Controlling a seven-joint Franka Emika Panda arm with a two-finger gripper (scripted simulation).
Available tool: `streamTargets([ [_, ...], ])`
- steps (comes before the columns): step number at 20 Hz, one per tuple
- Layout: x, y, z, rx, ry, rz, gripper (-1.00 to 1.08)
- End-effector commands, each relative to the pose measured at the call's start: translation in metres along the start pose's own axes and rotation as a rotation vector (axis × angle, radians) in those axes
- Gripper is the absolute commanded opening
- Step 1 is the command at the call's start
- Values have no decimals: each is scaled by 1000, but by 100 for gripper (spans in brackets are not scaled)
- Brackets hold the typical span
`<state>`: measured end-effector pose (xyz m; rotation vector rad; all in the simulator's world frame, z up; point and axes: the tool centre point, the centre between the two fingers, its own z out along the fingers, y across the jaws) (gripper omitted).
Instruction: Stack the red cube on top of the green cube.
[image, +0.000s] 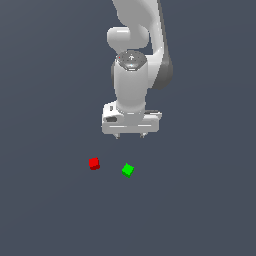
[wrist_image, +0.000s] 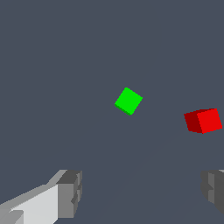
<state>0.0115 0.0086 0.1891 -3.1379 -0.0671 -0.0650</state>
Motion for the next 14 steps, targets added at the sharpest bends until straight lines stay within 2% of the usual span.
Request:
streamTargets([
  [1,0,0,0,0,0,0,100],
  [7,0,8,5,0,-2,-11,100],
  [14,1,36,25,1,-8,-54,100],
])
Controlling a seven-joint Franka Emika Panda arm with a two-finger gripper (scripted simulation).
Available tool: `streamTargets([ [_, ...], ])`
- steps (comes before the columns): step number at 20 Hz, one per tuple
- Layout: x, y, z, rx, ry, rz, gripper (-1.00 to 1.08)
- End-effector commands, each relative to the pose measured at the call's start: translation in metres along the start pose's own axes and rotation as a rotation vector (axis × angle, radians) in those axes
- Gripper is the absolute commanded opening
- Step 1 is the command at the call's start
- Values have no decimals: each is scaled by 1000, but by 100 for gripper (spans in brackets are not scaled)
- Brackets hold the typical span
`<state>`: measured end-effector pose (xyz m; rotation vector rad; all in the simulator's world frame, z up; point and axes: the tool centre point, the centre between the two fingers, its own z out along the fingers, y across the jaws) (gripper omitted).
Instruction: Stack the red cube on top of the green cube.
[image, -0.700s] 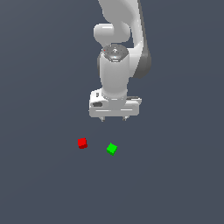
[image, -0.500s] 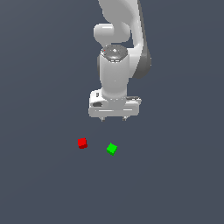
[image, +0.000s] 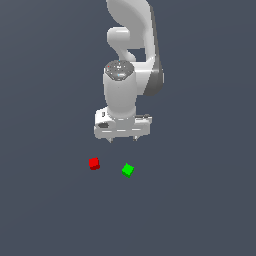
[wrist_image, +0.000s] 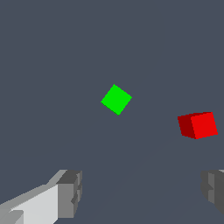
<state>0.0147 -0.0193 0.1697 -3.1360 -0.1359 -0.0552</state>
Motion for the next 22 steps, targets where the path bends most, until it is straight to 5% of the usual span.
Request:
streamTargets([
  [1,0,14,9,0,-4,-19,100],
  [14,12,107,75,3,-26,-161,100],
  [22,21,138,97,3,-34,-209,100],
])
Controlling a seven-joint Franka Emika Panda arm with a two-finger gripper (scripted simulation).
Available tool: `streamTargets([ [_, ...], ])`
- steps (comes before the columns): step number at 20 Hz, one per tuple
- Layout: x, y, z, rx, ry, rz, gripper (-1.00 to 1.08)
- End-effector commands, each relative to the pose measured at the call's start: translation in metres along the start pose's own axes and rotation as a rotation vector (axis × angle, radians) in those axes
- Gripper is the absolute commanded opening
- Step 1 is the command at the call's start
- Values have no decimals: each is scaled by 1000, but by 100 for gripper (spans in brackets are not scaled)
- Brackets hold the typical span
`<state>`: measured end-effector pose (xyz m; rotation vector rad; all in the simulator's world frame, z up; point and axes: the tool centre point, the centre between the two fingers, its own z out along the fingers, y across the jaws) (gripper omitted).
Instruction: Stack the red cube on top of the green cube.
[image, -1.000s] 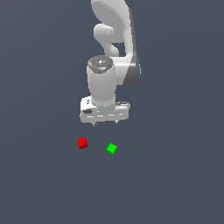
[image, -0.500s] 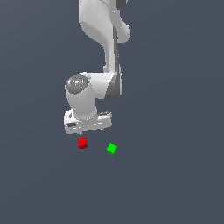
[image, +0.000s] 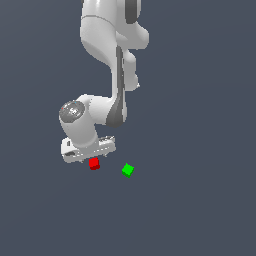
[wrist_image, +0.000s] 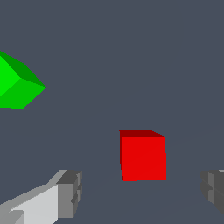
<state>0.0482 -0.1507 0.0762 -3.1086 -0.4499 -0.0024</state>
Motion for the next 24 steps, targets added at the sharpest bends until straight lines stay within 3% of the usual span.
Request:
streamTargets([
  [1,2,6,4,0,-1,-12,100],
  [10,2,9,10,0,-2,-15,100],
  [24,3,10,56,0,-2,-17,100],
])
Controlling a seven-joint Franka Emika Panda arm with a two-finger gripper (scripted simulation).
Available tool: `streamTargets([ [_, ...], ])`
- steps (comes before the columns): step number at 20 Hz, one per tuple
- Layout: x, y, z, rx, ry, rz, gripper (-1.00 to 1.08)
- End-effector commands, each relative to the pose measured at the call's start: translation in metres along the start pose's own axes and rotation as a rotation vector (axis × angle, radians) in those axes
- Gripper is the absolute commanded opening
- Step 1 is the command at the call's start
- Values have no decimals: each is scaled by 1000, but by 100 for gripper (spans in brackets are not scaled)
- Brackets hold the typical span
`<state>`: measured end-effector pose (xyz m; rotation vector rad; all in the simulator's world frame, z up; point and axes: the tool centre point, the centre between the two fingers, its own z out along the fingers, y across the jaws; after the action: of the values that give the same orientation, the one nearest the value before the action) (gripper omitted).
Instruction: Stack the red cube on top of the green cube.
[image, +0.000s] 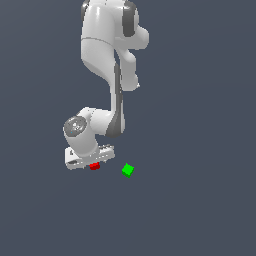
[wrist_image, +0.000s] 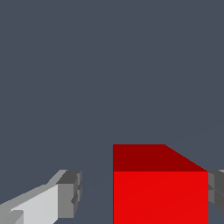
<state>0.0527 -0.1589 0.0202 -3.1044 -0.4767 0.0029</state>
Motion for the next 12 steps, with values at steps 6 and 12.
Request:
streamTargets([
  [6,1,1,0,-1,2,0,-100],
  [12,1,1,0,-1,1,0,-100],
])
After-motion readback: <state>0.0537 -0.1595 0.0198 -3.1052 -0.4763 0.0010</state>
